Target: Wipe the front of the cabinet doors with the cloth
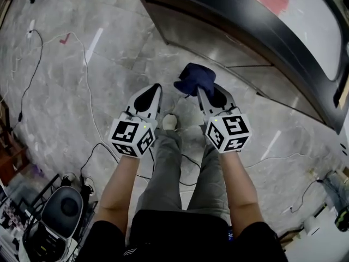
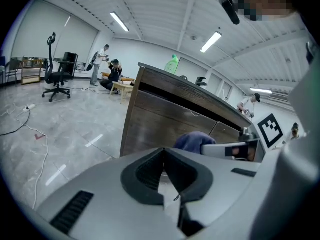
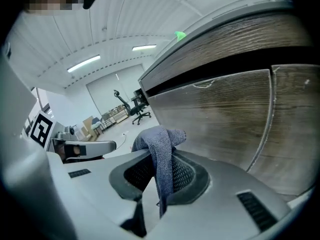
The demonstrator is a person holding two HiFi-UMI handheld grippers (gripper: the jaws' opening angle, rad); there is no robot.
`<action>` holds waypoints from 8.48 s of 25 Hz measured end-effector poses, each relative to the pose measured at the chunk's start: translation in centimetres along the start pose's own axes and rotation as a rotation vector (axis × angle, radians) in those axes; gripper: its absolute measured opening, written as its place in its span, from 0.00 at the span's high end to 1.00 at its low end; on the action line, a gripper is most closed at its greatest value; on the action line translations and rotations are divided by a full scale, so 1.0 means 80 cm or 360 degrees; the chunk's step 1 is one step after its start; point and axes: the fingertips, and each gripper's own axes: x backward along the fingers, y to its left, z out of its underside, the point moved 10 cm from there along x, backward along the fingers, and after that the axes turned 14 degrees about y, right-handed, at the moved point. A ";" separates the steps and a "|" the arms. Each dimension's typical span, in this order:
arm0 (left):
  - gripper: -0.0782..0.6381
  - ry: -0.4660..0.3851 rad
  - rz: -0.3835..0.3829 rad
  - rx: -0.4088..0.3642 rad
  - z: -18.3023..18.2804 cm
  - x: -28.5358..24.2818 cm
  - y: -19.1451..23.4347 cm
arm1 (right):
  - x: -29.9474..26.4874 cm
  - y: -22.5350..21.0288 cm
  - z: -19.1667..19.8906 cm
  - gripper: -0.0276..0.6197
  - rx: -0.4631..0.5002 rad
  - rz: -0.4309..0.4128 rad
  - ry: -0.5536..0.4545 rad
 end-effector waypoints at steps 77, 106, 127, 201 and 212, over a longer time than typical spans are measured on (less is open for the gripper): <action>0.88 0.0121 0.0276 -0.0253 -0.114 -0.072 0.050 | -0.050 -0.037 -0.095 0.85 -0.0179 0.0353 -0.0216; 0.88 0.0213 0.0486 -0.0431 -0.097 -0.135 -0.088 | 0.069 -0.110 -0.001 0.85 -0.0403 0.0543 -0.0307; 0.88 0.0148 0.0200 -0.0181 -0.087 -0.072 0.088 | -0.091 -0.015 -0.060 0.85 -0.0181 0.0273 -0.0091; 0.88 0.0345 0.0439 -0.0406 -0.073 -0.173 -0.019 | -0.029 -0.104 0.026 0.85 -0.0406 0.0433 -0.0093; 0.88 0.0289 0.0308 -0.0266 -0.073 -0.137 0.082 | -0.141 -0.018 -0.012 0.85 -0.0201 0.0200 0.0053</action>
